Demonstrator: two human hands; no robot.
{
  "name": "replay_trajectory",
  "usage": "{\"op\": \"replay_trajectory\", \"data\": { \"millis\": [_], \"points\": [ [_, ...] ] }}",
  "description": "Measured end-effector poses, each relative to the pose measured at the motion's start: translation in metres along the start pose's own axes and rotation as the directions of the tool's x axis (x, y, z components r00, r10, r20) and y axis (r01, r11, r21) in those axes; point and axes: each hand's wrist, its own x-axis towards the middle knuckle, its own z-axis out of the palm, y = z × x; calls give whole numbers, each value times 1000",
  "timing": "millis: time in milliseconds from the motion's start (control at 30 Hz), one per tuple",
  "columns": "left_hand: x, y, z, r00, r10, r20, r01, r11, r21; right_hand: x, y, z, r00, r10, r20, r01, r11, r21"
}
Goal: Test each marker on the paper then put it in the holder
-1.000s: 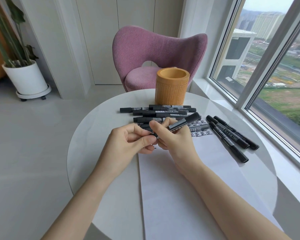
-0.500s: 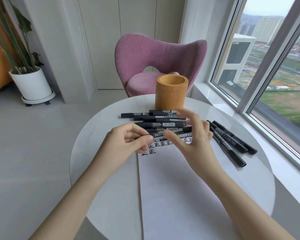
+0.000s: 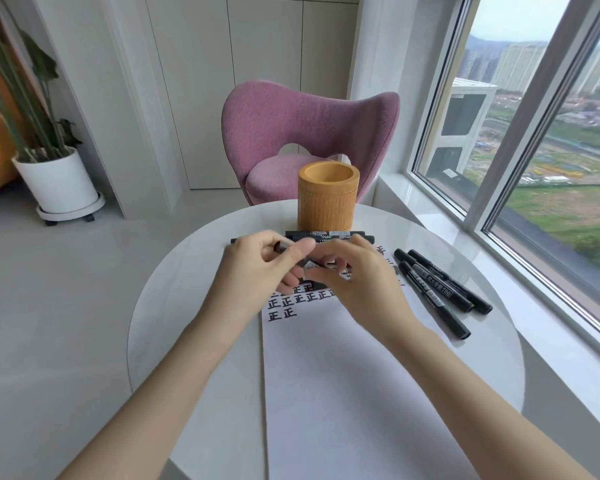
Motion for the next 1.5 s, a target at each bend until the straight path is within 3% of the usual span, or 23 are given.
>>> {"op": "replay_trajectory", "data": {
  "millis": [67,133,267,567,667,933,1133,1333,1500],
  "points": [
    [4,1,3,999,-17,-39,17,1000,-14,18,2,-11,995,99,3,-98,981,165],
    [7,-3,5,997,-32,-66,31,999,-18,43,5,-24,983,156,-94,-127,956,265],
    [7,-15,7,999,-40,-37,40,999,7,100,8,-34,928,209,-307,-95,933,347],
    [5,-25,5,999,25,-22,-24,999,48,159,24,-20,854,302,-424,-123,909,399],
    [3,-27,3,1000,23,-17,-22,999,44,160,29,-17,855,315,-411,-176,923,341],
    [-4,-29,5,1000,6,-9,-6,999,38,145,43,-4,909,329,-255,-351,935,-42],
    [-8,-28,6,1000,13,5,-14,998,56,120,50,-20,892,330,-310,-334,941,42],
    [-15,-27,9,1000,4,19,-5,998,62,79,52,-51,906,346,-243,-336,938,84],
    [-21,-24,13,1000,6,29,-8,998,55,23,68,-78,923,340,-181,-359,929,-85]
  ]
}}
